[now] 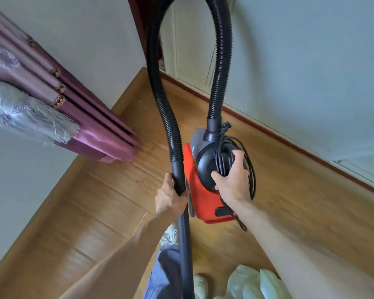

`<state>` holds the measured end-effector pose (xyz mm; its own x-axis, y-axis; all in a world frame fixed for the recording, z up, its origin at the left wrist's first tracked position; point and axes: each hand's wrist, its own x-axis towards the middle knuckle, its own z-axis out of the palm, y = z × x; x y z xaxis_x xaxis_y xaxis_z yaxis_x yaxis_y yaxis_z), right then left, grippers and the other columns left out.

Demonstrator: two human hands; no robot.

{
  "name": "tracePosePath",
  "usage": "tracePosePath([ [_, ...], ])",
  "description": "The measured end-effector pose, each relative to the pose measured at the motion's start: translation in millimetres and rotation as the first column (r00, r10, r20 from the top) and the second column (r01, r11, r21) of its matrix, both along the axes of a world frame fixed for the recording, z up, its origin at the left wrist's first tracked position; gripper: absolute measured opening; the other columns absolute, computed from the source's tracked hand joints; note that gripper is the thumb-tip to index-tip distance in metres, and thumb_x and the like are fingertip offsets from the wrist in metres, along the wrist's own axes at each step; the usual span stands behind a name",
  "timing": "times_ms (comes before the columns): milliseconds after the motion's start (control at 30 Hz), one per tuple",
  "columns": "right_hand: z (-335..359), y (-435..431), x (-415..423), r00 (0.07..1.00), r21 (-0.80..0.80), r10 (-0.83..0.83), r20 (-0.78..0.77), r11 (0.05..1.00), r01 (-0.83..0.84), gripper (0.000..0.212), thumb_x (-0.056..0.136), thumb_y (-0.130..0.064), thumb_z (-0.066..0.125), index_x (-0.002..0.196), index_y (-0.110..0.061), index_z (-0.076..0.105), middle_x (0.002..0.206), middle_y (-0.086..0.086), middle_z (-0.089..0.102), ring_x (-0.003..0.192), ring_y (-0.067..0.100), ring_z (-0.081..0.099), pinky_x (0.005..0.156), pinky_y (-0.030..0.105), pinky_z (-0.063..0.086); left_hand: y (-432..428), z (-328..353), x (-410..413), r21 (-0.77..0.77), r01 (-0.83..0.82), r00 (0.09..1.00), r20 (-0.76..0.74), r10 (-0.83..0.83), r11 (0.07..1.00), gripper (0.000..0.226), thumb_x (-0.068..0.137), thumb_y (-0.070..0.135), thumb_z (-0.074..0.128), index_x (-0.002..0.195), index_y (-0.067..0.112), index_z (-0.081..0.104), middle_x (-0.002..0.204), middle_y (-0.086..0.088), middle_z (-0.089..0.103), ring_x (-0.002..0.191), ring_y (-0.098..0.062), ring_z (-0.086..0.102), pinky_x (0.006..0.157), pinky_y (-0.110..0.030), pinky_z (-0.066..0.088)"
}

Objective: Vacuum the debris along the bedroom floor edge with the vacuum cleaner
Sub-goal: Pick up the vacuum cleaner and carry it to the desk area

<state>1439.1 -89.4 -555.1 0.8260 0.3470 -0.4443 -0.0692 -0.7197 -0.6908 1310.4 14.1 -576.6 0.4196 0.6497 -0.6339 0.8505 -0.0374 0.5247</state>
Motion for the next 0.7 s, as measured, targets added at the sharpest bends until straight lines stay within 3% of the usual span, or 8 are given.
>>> tracePosePath([
  [100,18,-23,-11,0.998,0.007,-0.033,0.047,0.999,0.033,0.057,0.085,-0.013,0.065,0.124,-0.033,0.029,0.083,0.002,0.059,0.067,0.031,0.069,0.064,0.047,0.060,-16,18,-8,0.021,-0.004,0.999,0.035,0.003,1.000,0.035,0.084,0.022,0.070,0.106,0.014,0.044,0.089,-0.001,0.061,0.090,-0.036,0.059,0.076,-0.035,0.043],
  [300,59,-77,-33,0.989,0.031,-0.027,0.143,0.999,0.022,0.055,0.084,-0.010,0.067,0.122,-0.031,0.033,0.072,0.007,0.062,0.057,0.028,0.066,0.055,0.049,0.059,-55,57,-21,0.057,-0.056,0.994,0.102,0.049,0.997,0.031,0.086,0.021,0.069,0.100,0.014,0.043,0.078,0.011,0.052,0.085,-0.030,0.055,0.076,-0.033,0.039],
  [567,100,-124,-73,0.970,0.019,-0.097,0.223,0.995,0.095,0.054,0.085,-0.007,0.067,0.124,-0.024,0.034,0.072,-0.002,0.060,0.058,0.024,0.066,0.057,0.041,0.057,-79,105,-58,0.144,0.053,0.982,0.171,-0.077,0.988,0.034,0.086,0.021,0.068,0.109,0.016,0.043,0.097,-0.003,0.063,0.092,-0.034,0.059,0.078,-0.036,0.043],
  [700,136,-138,-101,0.968,0.038,-0.150,0.201,0.989,0.145,0.051,0.086,-0.006,0.066,0.121,-0.026,0.035,0.074,-0.005,0.058,0.057,0.026,0.066,0.057,0.045,0.058,-69,149,-87,0.208,0.083,0.981,0.156,-0.117,0.975,0.039,0.086,0.024,0.069,0.116,0.015,0.045,0.096,-0.002,0.062,0.092,-0.034,0.059,0.078,-0.037,0.044],
])
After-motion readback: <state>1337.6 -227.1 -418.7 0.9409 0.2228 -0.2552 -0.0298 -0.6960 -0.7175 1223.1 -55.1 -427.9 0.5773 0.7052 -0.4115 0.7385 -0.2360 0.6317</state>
